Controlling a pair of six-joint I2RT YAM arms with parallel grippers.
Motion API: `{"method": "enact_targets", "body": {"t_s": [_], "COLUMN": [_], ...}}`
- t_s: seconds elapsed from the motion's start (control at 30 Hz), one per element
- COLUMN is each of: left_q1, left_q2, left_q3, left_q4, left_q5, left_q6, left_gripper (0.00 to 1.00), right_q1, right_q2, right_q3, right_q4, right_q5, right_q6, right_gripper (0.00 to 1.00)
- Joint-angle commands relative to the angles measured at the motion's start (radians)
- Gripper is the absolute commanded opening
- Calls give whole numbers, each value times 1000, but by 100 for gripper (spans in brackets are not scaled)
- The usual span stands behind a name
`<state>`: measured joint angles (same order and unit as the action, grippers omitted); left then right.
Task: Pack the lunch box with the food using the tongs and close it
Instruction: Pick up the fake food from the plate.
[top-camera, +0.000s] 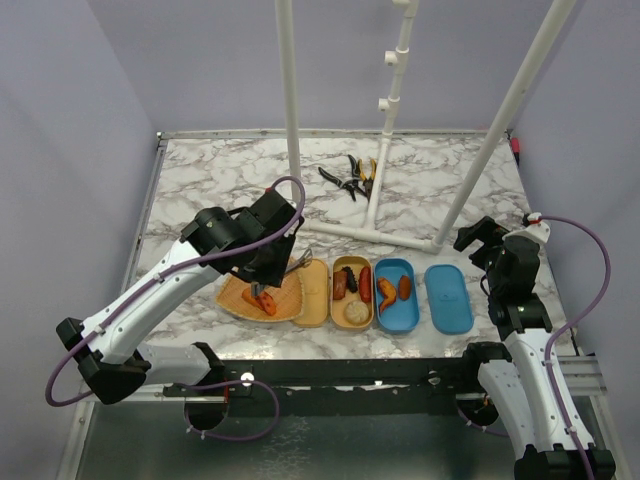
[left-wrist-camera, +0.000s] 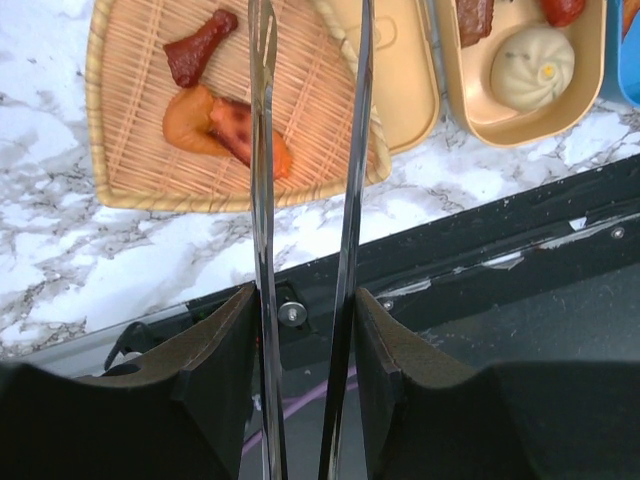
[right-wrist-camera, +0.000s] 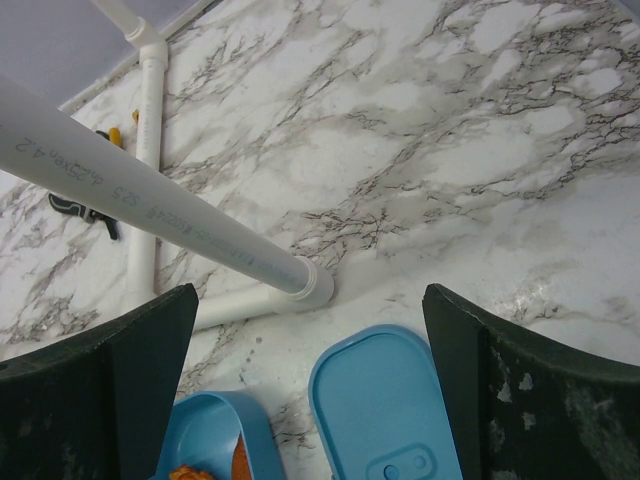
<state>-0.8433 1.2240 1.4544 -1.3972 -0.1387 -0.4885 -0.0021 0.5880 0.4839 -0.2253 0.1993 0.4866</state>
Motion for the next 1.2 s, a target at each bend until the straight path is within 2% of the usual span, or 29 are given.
{"method": "enact_targets", "body": {"t_s": [0.0,0.27,0.6,1.17], "left_q1": [9,38,125,139], "left_q2": [-33,-18,-23,-21], "left_q3": [-60,-71,-131,-177], "left_q4": [-33,-32,-31,-17], "left_q5": [59,-19,-151,-46], "left_q6": [-35,-17,35,31], "left_gripper": [43,41,42,46], "right_q1": [-3,-3,-3,-3], "right_q2": [1,-5,-14,-4], "right_q3": [-13,-13,-15,-21], "right_q4": [16,15,14,23], "right_q5": [-1,-3,-1,-9], "right_q6": [-2,-1,-2,5], "right_gripper": [100,100,100,100]}}
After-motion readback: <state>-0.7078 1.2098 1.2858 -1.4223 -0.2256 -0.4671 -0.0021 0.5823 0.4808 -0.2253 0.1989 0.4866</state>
